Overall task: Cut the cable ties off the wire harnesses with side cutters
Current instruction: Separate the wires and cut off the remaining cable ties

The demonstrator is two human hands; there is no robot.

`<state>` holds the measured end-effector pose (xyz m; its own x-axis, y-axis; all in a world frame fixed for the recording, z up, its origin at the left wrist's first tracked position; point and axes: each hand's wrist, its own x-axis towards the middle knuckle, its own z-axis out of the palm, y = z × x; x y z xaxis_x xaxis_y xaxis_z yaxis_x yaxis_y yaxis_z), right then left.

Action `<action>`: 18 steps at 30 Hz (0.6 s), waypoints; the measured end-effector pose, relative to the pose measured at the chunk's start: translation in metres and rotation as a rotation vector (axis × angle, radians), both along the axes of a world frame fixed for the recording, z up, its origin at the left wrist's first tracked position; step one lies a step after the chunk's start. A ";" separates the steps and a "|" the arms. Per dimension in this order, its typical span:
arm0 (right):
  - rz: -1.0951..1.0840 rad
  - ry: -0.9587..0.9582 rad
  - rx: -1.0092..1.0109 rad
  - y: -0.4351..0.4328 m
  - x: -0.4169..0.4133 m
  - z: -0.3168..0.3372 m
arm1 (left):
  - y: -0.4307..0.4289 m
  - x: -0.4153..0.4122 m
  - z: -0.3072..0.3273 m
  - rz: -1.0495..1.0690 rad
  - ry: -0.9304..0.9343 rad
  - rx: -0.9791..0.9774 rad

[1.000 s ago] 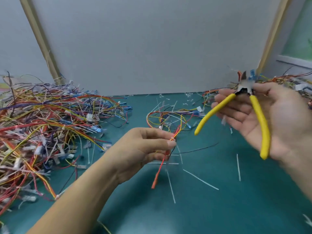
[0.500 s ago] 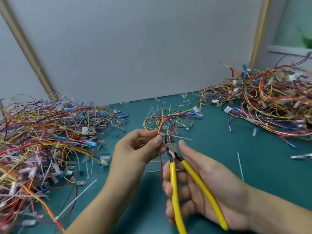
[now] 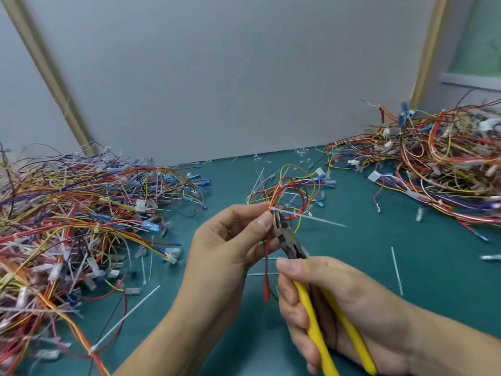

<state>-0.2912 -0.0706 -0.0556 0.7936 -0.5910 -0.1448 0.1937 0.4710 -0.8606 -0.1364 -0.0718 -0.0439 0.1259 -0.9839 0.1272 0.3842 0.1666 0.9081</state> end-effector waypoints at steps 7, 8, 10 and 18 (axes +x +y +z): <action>-0.021 -0.002 -0.019 0.002 -0.001 -0.001 | 0.002 -0.002 0.001 0.005 -0.027 -0.002; -0.024 -0.001 -0.028 0.002 -0.001 -0.001 | 0.002 -0.002 0.002 0.000 -0.028 -0.001; -0.032 0.007 -0.050 0.002 0.000 -0.002 | 0.002 -0.002 0.001 -0.005 -0.030 0.004; -0.046 0.009 -0.086 0.000 0.002 -0.005 | 0.004 -0.002 0.003 -0.023 -0.048 0.025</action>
